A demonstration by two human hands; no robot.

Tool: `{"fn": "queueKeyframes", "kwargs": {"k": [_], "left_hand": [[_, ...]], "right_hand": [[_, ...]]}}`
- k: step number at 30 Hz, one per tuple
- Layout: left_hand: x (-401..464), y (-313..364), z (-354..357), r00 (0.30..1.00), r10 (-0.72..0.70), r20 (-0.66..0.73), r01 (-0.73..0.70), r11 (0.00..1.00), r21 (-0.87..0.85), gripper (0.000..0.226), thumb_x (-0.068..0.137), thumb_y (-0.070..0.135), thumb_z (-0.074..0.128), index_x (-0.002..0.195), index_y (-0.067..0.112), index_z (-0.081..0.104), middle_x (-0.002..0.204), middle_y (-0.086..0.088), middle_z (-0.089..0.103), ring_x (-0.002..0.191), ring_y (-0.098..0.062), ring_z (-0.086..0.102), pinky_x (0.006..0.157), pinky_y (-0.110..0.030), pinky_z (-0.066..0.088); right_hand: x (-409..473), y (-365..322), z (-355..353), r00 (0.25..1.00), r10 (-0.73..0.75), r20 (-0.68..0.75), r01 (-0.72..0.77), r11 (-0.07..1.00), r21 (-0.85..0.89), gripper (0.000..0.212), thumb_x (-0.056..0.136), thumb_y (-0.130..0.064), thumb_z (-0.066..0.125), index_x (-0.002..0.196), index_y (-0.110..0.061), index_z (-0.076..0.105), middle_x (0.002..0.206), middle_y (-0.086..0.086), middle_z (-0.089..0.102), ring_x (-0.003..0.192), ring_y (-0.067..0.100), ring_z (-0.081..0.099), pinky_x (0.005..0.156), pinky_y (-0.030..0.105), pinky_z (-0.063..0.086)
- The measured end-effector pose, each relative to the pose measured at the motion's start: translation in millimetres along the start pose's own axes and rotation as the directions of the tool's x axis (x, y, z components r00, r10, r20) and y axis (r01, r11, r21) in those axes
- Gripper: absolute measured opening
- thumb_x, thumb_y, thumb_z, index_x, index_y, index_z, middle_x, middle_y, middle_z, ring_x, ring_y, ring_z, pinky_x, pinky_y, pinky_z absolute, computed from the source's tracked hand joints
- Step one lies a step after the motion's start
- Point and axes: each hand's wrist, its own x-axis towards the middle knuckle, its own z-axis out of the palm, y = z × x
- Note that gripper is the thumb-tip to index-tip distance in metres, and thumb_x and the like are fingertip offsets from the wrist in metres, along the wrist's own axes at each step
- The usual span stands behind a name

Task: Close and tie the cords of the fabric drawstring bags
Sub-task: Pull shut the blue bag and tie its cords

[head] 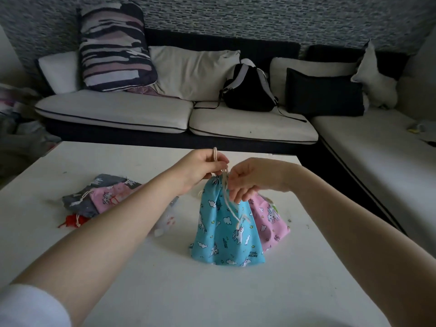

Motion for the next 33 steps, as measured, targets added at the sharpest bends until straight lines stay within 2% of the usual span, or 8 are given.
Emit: {"fn": "queueKeyframes", "kwargs": {"k": [5,10,16,20,23,27,30,33], "left_hand": [[-5,4,-5,0.999,-0.028,0.039,0.029,0.999,-0.017,0.017,0.083,0.001,0.062,0.081,0.017,0.064,0.074,0.0,0.063,0.071,-0.013,0.058,0.074,-0.026,0.045],[-8,6,-6,1.0,-0.001,0.012,0.001,1.0,0.005,0.014,0.079,0.006,0.068,0.086,0.017,0.065,0.079,0.004,0.065,0.075,-0.008,0.063,0.071,-0.018,0.049],[-18,3,-15,0.99,0.033,-0.137,-0.011,0.988,0.157,0.014,0.076,0.007,0.072,0.084,0.018,0.068,0.074,0.005,0.066,0.059,0.004,0.059,0.058,-0.015,0.044],[-25,6,-14,0.925,0.336,-0.175,-0.158,0.763,0.627,0.013,0.078,0.016,0.072,0.09,0.014,0.072,0.076,0.003,0.068,0.068,-0.008,0.062,0.067,-0.023,0.05],[-28,0,-11,0.88,0.44,-0.182,-0.165,0.642,0.749,0.013,0.081,0.021,0.068,0.091,0.013,0.071,0.084,-0.001,0.072,0.075,-0.016,0.065,0.071,-0.029,0.052],[-29,-20,-7,0.91,0.322,-0.26,-0.063,0.727,0.683,0.01,0.08,0.016,0.066,0.089,0.014,0.068,0.084,0.0,0.069,0.076,-0.014,0.06,0.068,-0.021,0.047],[-31,-31,-2,0.951,0.206,-0.231,-0.042,0.825,0.564,0.007,0.083,0.014,0.062,0.089,0.017,0.064,0.083,0.005,0.063,0.079,-0.012,0.058,0.065,-0.01,0.042],[-31,-30,-1,0.954,0.127,-0.27,-0.026,0.936,0.35,0.003,0.084,0.018,0.064,0.085,0.017,0.061,0.082,0.001,0.065,0.081,-0.019,0.062,0.076,-0.029,0.05]], "right_hand": [[11,-4,-15,0.892,-0.077,-0.446,0.047,0.996,-0.077,0.008,0.085,-0.008,0.062,0.091,-0.014,0.064,0.084,0.001,0.066,0.071,0.014,0.059,0.065,0.02,0.05],[20,-8,1,0.929,-0.08,-0.36,0.047,0.994,-0.099,0.013,0.08,-0.021,0.07,0.092,-0.015,0.071,0.094,0.013,0.07,0.08,0.017,0.057,0.086,0.035,0.051],[27,-2,11,0.951,-0.072,-0.301,0.052,0.996,-0.074,0.009,0.082,-0.014,0.067,0.075,-0.02,0.065,0.079,0.003,0.065,0.074,0.015,0.058,0.08,0.032,0.052],[32,0,24,0.951,-0.083,-0.299,0.127,0.984,0.129,0.008,0.076,-0.021,0.057,0.073,-0.016,0.062,0.082,0.01,0.056,0.077,0.021,0.051,0.075,0.033,0.041],[36,11,35,0.952,-0.093,-0.291,0.2,0.909,0.366,0.009,0.077,-0.021,0.057,0.072,-0.016,0.063,0.079,0.007,0.057,0.075,0.021,0.052,0.077,0.034,0.041],[36,23,45,0.969,-0.108,-0.224,0.182,0.922,0.343,0.015,0.084,-0.02,0.06,0.07,-0.018,0.063,0.073,0.01,0.048,0.064,0.02,0.04,0.063,0.032,0.033],[35,28,46,0.983,-0.08,-0.166,0.126,0.949,0.288,0.016,0.088,-0.019,0.059,0.074,-0.012,0.061,0.076,0.015,0.051,0.068,0.024,0.044,0.064,0.032,0.039],[33,32,45,0.98,-0.06,-0.189,0.133,0.906,0.402,0.016,0.091,-0.008,0.053,0.077,-0.007,0.061,0.073,0.011,0.055,0.066,0.02,0.05,0.064,0.028,0.042]]}}
